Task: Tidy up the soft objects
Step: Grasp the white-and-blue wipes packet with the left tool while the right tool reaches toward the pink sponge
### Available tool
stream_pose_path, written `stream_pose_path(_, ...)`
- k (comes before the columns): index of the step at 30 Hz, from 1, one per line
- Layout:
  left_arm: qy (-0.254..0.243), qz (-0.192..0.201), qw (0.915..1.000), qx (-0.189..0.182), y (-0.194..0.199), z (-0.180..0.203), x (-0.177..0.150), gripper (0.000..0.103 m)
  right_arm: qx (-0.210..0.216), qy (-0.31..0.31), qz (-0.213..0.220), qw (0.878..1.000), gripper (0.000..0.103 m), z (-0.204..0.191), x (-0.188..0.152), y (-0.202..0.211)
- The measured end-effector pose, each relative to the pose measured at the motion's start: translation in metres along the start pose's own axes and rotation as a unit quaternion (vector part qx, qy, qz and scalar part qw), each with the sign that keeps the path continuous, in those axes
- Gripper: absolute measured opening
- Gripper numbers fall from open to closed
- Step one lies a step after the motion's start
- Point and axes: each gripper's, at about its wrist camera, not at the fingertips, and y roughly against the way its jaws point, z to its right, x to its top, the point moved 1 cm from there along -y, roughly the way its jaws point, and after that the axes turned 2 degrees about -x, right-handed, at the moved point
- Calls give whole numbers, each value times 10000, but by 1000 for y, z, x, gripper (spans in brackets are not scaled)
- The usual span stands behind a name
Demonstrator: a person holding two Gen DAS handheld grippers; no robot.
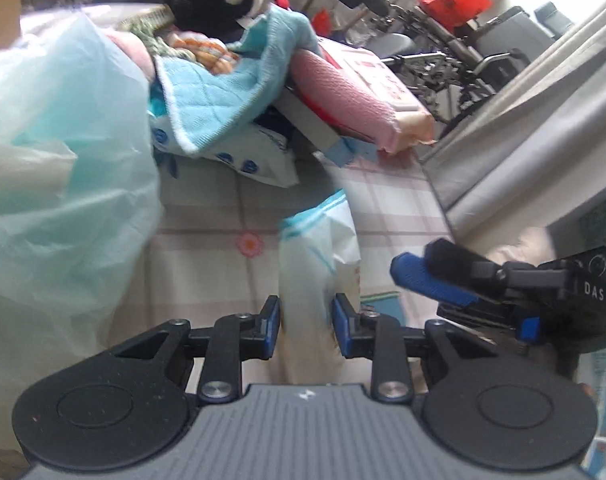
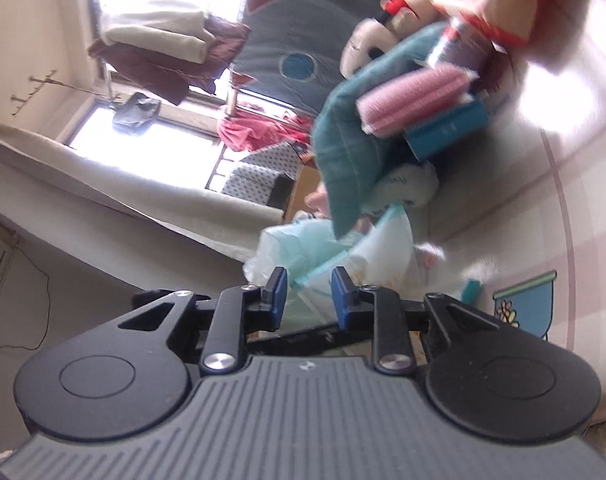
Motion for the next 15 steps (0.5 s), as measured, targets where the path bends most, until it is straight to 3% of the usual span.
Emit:
stream_pose_path(8, -232, -45, 9983, 530, -1, 7, 0, 31, -600, -259, -530, 9965, 10, 29, -3, -59)
stream_pose_path(10, -158, -39, 9987, 476, 0, 3, -1, 31, -781, -219, -591, 9950, 3, 32, -6, -67)
stream_pose_path(12, -161, -38, 9987, 479, 0, 2, -1, 31, -696, -329, -571, 9954, 8, 34, -6, -66)
stream_pose_path(15, -313, -6, 9976, 617, 0, 6, -3, 31, -687, -140, -202, 9973, 12, 26, 1, -52)
